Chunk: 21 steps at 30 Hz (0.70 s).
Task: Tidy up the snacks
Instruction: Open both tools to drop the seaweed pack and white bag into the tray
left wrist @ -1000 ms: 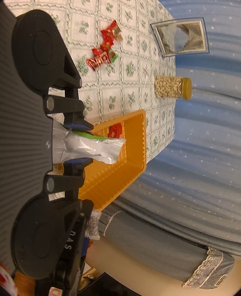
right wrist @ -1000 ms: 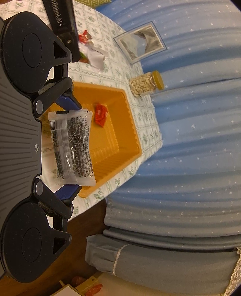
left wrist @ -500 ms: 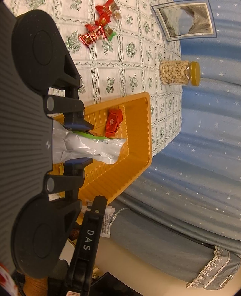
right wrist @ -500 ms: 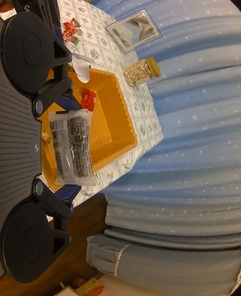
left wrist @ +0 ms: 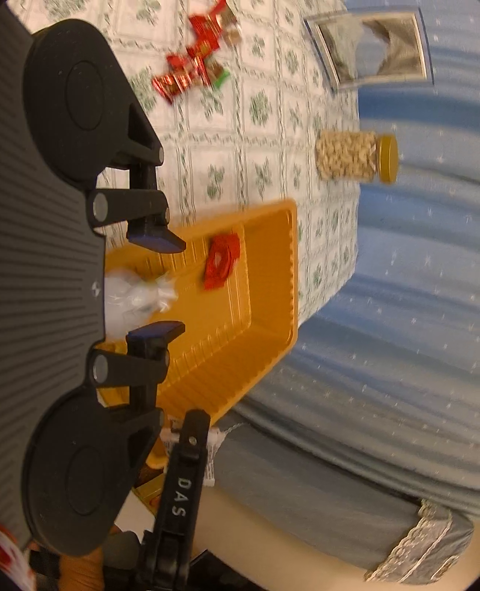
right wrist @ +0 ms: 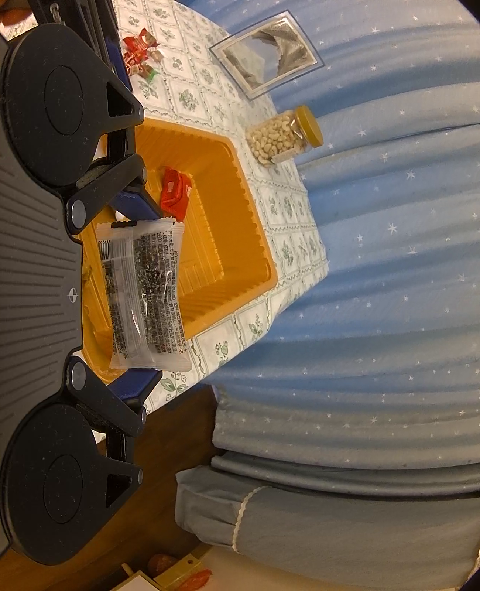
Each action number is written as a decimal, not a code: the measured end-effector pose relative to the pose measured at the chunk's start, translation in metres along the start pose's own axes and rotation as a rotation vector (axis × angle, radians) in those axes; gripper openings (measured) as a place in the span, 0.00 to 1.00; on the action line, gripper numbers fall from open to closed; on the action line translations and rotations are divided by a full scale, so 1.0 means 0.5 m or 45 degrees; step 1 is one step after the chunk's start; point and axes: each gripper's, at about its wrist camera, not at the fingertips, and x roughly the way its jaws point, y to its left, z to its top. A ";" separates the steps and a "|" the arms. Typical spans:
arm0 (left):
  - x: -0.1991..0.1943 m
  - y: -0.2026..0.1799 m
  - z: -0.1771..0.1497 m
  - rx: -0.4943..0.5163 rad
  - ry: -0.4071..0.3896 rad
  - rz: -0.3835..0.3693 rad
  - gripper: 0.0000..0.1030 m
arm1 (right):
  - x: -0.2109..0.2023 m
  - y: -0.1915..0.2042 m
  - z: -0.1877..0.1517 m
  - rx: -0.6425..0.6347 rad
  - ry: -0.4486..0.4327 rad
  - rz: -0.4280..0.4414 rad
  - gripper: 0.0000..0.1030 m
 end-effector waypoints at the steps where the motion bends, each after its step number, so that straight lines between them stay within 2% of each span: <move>1: -0.007 0.008 -0.002 -0.011 -0.005 0.011 0.35 | 0.001 0.002 0.000 0.000 0.001 0.004 0.80; 12: -0.059 0.077 -0.020 -0.087 -0.023 0.084 0.36 | 0.006 0.042 -0.001 -0.026 0.011 0.055 0.80; 15: -0.061 0.085 -0.025 -0.101 -0.021 0.087 0.38 | 0.014 0.044 0.000 0.003 0.014 0.117 0.80; 18: -0.065 0.092 -0.031 -0.111 -0.015 0.087 0.38 | 0.015 0.045 0.001 0.034 -0.013 0.144 0.88; 21: -0.072 0.097 -0.039 -0.120 -0.017 0.085 0.42 | 0.006 0.041 0.005 0.058 -0.035 0.141 0.88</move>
